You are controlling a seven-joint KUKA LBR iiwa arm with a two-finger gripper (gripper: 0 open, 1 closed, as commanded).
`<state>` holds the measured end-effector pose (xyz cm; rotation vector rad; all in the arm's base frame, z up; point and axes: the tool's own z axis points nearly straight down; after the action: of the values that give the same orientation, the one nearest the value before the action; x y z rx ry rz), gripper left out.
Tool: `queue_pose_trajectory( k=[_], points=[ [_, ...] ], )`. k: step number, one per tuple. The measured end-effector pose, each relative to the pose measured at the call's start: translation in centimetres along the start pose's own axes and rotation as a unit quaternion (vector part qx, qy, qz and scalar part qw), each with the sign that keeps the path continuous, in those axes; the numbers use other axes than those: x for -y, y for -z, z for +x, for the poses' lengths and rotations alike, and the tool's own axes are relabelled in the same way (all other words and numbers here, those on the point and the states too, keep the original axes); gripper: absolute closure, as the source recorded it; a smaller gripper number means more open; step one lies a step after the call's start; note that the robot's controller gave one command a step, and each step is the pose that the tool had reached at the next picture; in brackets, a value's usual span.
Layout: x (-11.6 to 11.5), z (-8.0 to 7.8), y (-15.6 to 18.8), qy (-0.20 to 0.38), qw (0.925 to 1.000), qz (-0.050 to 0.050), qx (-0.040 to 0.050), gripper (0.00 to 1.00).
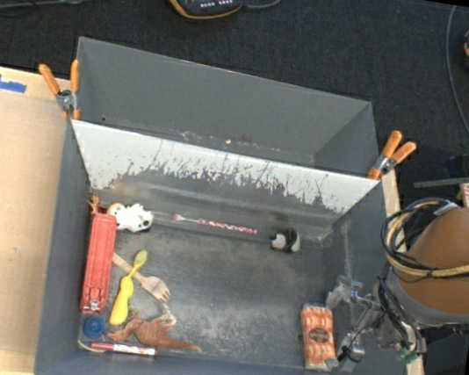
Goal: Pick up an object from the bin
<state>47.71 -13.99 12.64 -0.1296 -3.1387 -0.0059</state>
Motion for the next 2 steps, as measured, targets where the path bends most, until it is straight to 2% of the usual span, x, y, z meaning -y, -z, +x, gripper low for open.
queue_pose_trajectory(
  k=[1,2],
  points=[
    [0.89,-4.28,-2.12,-0.047,0.9989,0.001,0.0000,1.00],
    [0.87,-4.28,-2.12,-0.046,0.9989,0.001,-0.0001,0.00]
  ],
)
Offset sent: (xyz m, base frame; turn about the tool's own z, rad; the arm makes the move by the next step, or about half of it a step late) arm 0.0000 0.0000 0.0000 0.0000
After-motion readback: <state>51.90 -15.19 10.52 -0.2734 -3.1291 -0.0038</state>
